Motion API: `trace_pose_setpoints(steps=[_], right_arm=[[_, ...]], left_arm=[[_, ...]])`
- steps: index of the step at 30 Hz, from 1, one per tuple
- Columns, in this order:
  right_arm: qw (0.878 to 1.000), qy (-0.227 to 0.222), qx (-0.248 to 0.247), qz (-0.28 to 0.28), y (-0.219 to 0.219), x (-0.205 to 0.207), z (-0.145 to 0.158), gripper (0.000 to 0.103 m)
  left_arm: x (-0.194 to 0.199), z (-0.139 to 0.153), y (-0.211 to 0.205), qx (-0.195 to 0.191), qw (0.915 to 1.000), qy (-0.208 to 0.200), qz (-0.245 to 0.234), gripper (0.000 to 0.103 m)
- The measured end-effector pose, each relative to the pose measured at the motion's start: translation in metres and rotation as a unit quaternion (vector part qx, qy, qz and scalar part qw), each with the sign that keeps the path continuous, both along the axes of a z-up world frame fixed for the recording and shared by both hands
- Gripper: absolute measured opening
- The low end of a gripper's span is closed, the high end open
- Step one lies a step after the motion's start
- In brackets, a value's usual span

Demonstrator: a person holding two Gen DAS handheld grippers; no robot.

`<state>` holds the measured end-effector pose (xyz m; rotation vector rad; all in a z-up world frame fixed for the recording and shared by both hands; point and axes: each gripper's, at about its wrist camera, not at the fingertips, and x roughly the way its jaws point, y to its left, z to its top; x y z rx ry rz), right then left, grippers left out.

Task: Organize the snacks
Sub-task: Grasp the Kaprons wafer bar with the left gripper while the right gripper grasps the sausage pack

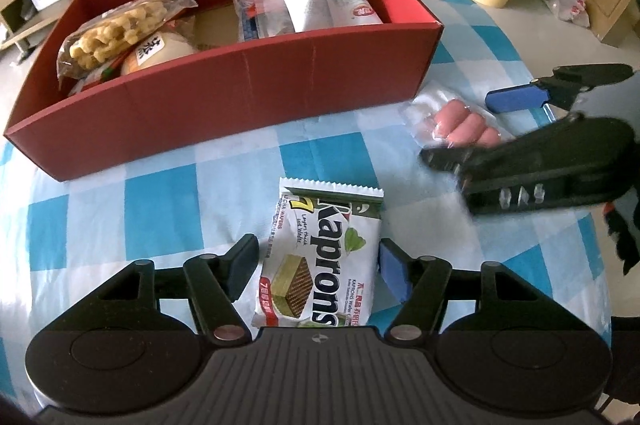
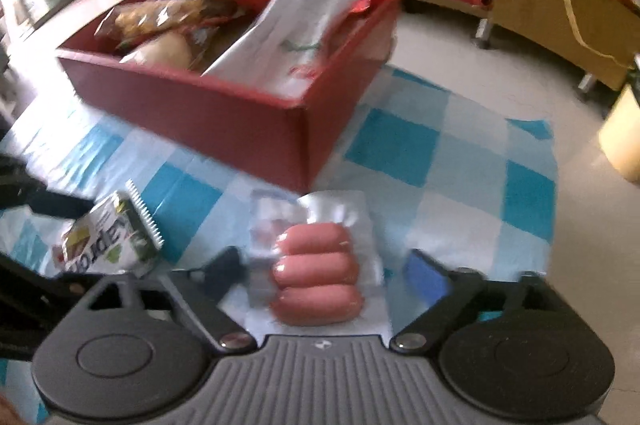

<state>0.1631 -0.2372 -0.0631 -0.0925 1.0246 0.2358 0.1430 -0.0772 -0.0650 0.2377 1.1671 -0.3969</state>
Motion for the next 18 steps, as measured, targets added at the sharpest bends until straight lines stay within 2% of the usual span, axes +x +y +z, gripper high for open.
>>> trace_pose_setpoints(steps=[6,11,18], right_arm=[[1.0,-0.006,0.016,-0.019,-0.011,0.0,0.008,0.067],[0.998,-0.022,0.043,-0.026,-0.016,-0.002,0.022,0.067],[0.998,-0.032,0.052,-0.025,-0.015,-0.004,0.029,0.067]], left_arm=[[0.001,0.001,0.0,-0.002,1.0,0.004,0.005,0.072],[0.005,0.003,0.002,-0.013,0.9998,0.009,0.013,0.068],[0.002,0.003,-0.003,0.0,1.0,-0.002,0.01,0.068]])
